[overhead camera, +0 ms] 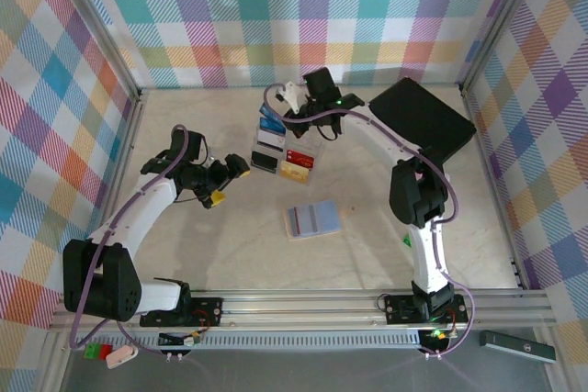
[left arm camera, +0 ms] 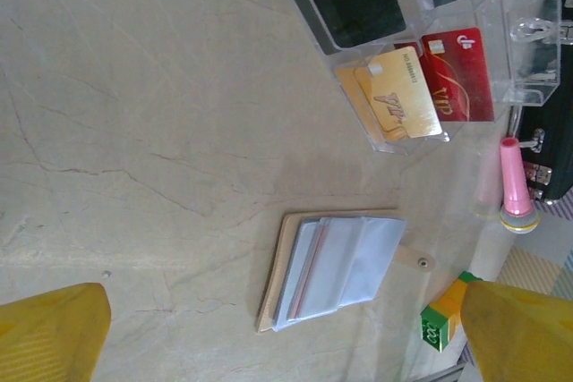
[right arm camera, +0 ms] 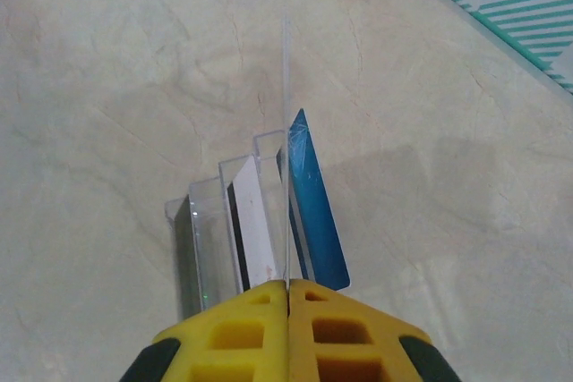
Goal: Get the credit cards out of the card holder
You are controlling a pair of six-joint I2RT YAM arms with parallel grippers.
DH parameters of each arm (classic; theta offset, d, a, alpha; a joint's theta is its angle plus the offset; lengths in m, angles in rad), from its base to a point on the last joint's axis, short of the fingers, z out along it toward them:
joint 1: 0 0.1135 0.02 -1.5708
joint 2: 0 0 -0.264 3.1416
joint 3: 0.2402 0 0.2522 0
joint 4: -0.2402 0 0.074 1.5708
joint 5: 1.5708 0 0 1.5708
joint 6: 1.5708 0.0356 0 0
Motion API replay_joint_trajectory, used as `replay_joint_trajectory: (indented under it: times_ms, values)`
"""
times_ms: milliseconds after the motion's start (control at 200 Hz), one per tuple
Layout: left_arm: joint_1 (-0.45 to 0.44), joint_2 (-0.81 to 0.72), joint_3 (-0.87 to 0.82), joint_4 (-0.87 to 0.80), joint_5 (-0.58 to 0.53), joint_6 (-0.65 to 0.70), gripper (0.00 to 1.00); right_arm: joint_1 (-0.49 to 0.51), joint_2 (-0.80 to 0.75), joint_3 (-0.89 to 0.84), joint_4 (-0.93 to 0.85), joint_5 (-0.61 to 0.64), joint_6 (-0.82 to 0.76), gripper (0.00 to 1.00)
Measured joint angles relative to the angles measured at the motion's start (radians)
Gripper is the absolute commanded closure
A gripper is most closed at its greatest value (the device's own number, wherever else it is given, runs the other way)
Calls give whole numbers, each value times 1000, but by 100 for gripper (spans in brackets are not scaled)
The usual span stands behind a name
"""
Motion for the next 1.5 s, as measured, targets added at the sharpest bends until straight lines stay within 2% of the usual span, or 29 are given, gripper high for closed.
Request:
replay_joint_trajectory:
  times_ms: [315,1025,1240,1500]
  values:
    - [0,16,0,-7,0,-1,0,0,85,111,-35,5,-124,100]
    - [0,16,-13,-7,0,-8,0,0,131,139,-113,35,-180,100]
    - [0,16,-14,-6,0,-8,0,0,137,183,-140,42,-177,90]
    - [0,16,-15,-7,0,-8,0,0,147,215,-143,46,-167,89]
